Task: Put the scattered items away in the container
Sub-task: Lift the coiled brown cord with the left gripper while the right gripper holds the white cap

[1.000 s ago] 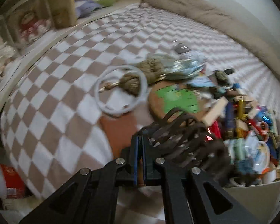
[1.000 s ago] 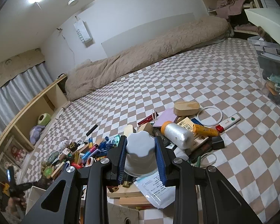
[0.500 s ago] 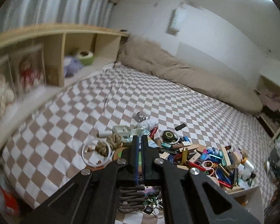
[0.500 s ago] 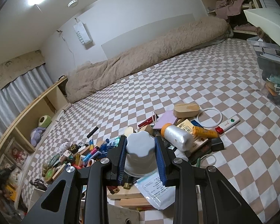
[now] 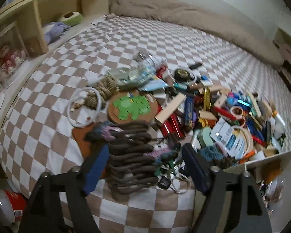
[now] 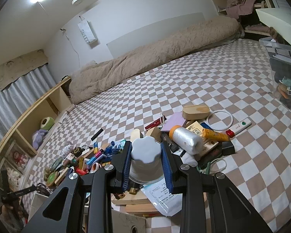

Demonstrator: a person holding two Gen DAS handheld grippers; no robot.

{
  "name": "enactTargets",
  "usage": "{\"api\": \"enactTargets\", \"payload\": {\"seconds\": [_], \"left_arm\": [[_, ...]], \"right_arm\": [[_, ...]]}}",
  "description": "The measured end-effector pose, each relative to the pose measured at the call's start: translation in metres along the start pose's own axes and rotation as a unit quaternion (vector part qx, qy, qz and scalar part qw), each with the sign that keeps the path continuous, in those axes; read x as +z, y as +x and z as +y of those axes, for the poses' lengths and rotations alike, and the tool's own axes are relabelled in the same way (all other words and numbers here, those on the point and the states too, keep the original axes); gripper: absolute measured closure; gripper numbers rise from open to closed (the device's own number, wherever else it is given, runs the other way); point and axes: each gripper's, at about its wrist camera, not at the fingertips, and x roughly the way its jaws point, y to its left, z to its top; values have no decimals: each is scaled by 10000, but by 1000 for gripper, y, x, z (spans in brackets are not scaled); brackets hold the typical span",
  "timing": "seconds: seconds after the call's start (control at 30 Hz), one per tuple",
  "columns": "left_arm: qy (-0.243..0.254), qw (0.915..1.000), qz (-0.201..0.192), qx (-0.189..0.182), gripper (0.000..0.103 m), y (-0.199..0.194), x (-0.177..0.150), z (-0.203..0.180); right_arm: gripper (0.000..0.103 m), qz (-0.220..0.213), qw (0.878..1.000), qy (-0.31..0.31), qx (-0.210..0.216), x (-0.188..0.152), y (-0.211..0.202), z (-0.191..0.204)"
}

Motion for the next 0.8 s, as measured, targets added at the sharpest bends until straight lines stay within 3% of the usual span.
{"api": "enactTargets", "payload": {"seconds": [0.1,0.2,0.33,0.4,0.43,0.47,0.5,0.53,0.7,0.8], "left_arm": [[124,9996,144,229,23,13,-3,-5],[-85,9994,112,325,23,17,-1,9],[-1000,9948,-58,-170,23,9,5,47],[-1577,9858,-96,-570,24,7,5,69],[-1827,9802,-112,-750,31,7,4,79],[-2030,9746,-94,-937,39,9,3,88],[-2162,9704,-41,-1079,58,12,3,92],[-2313,9653,64,-1211,69,17,1,98],[-2667,9526,204,-1448,70,30,-4,102],[-3056,9364,147,-1722,70,33,-7,111]], "right_arm": [[73,38,10000,1,3,-1,2,0],[73,37,10000,0,15,-1,1,1],[73,13,10000,26,19,0,0,-1],[73,18,10000,51,37,1,0,-2],[73,26,10000,67,53,0,0,-2],[73,37,9999,76,63,0,1,-2],[73,47,9999,70,61,0,1,-2],[73,55,10000,60,56,-1,2,-1],[73,84,9999,26,55,-2,3,3],[73,81,9999,33,50,-2,2,3]]}}
